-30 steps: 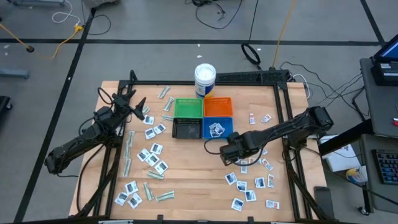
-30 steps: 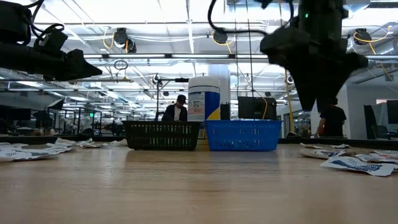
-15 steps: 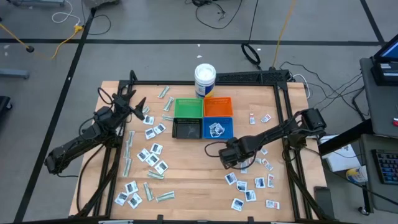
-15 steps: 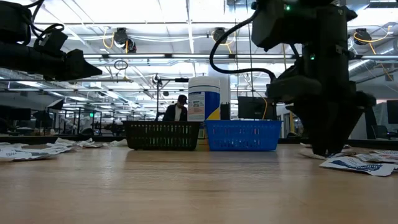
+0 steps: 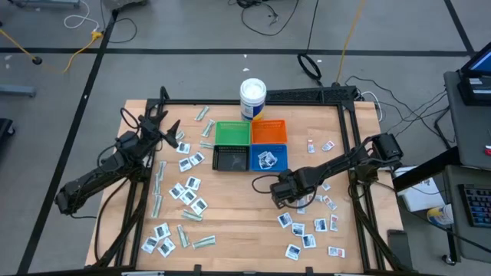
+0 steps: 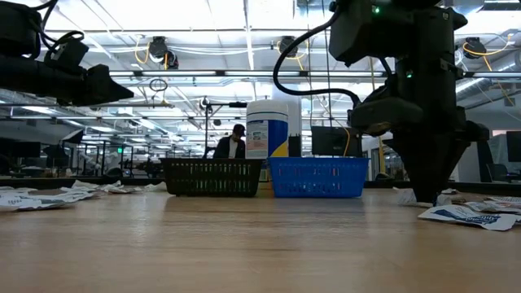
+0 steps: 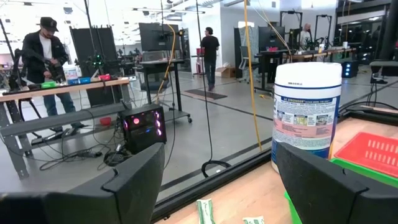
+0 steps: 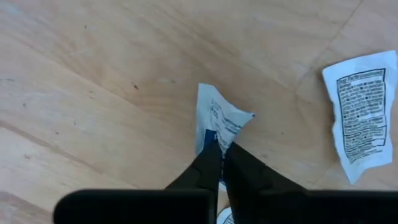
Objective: Pick & Place First Aid Supplies
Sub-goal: Put the blue alcohol pad into the blue basket
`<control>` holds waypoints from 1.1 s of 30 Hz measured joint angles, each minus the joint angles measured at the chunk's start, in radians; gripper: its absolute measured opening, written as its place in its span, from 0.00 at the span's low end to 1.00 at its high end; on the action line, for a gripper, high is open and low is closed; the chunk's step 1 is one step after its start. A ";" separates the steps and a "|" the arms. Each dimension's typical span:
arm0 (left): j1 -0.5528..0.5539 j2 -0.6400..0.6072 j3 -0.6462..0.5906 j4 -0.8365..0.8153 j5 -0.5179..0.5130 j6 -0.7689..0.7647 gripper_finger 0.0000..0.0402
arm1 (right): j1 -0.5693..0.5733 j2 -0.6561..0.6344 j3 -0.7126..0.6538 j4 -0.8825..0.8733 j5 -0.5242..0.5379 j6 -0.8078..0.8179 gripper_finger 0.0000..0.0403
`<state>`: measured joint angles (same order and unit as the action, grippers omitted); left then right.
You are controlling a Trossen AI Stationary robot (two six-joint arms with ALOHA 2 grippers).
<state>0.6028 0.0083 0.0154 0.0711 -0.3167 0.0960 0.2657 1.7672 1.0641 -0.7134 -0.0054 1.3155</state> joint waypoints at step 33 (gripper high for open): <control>0.000 0.000 0.000 0.000 0.000 0.000 0.77 | -0.138 -0.060 0.299 -0.362 -0.054 -0.018 0.00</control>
<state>0.6029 0.0085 0.0154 0.0711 -0.3167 0.0960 0.1274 1.7069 1.3636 -1.0759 -0.0593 1.2972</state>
